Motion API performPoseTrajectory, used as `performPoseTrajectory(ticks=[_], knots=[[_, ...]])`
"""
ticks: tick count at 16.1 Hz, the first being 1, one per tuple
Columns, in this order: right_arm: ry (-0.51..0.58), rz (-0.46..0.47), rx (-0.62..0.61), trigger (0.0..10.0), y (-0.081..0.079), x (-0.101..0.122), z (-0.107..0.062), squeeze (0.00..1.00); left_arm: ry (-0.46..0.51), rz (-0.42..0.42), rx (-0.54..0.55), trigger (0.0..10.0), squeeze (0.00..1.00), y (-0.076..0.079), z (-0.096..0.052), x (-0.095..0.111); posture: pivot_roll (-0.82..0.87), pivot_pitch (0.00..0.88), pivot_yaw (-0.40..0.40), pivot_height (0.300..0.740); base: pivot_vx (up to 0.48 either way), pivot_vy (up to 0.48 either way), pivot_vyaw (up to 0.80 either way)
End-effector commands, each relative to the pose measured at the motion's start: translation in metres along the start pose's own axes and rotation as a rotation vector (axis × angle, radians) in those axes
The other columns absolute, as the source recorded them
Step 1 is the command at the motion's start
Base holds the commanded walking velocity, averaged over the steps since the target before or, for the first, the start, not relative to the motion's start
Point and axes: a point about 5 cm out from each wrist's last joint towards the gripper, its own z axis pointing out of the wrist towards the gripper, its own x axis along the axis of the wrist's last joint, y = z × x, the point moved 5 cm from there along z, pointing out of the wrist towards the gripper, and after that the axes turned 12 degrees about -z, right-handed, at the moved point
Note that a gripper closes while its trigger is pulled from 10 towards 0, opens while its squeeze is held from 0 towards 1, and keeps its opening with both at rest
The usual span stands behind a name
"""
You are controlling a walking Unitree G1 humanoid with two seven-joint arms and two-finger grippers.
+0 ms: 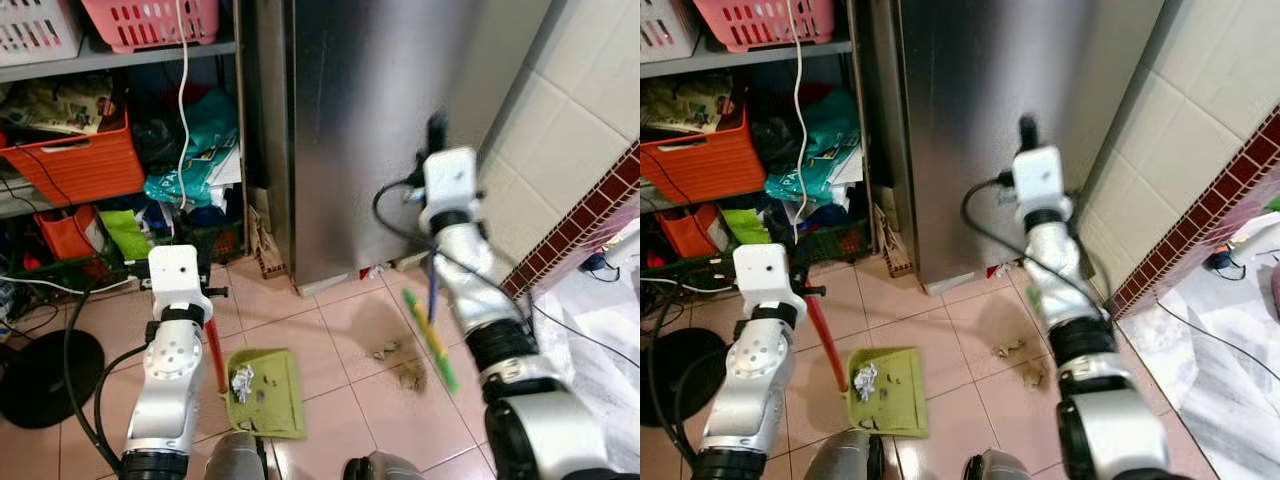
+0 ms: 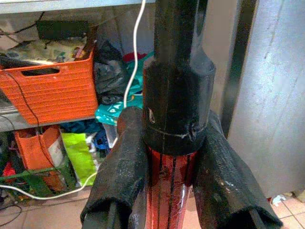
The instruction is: Sweep floor
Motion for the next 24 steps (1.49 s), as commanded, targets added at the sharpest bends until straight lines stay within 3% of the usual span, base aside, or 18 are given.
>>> performPoseTrajectory(ticks=[1,2,4,10,14,16,21,24], knots=[[0.038,-0.021,-0.016,10.0,0.003,0.007,0.001,0.00,0.067,-0.004,-0.010,10.0,0.00,0.002,0.002,0.020,0.10,0.027,-0.002,0.740,0.000,0.000,0.00],[0.004,0.027,0.004,10.0,-0.011,-0.001,-0.003,0.00,0.065,0.001,-0.007,10.0,0.00,0.000,0.001,0.020,0.10,0.027,0.001,0.740,0.000,0.000,0.00],[-0.039,0.097,0.009,10.0,-0.020,-0.006,-0.005,0.00,0.062,0.005,-0.002,10.0,0.00,-0.001,0.001,0.021,0.09,0.024,0.003,0.740,0.000,0.000,0.00],[-0.154,0.335,-0.037,10.0,-0.021,-0.013,0.003,0.00,0.058,0.004,-0.013,10.0,0.00,0.005,0.007,0.018,0.07,0.010,-0.004,0.740,0.000,0.000,0.00],[-0.163,0.403,-0.007,10.0,-0.020,-0.008,0.006,0.00,0.047,0.011,0.013,10.0,0.00,-0.001,0.017,0.010,0.02,0.016,-0.023,0.740,0.000,0.000,0.00],[-0.199,0.483,0.007,10.0,-0.017,-0.008,0.009,0.00,0.052,0.011,-0.003,10.0,0.00,0.009,0.028,0.008,-0.01,0.019,-0.026,0.740,0.000,0.000,0.00],[-0.187,0.504,0.044,10.0,-0.015,0.001,0.008,0.00,0.062,0.029,-0.002,10.0,0.00,0.017,0.038,0.002,-0.06,0.028,-0.038,0.740,0.000,0.000,0.00],[-0.203,0.587,0.072,10.0,-0.016,0.011,0.010,0.00,0.062,0.013,0.000,10.0,0.00,0.022,0.045,-0.001,-0.08,0.033,-0.041,0.740,0.000,0.000,0.00]])
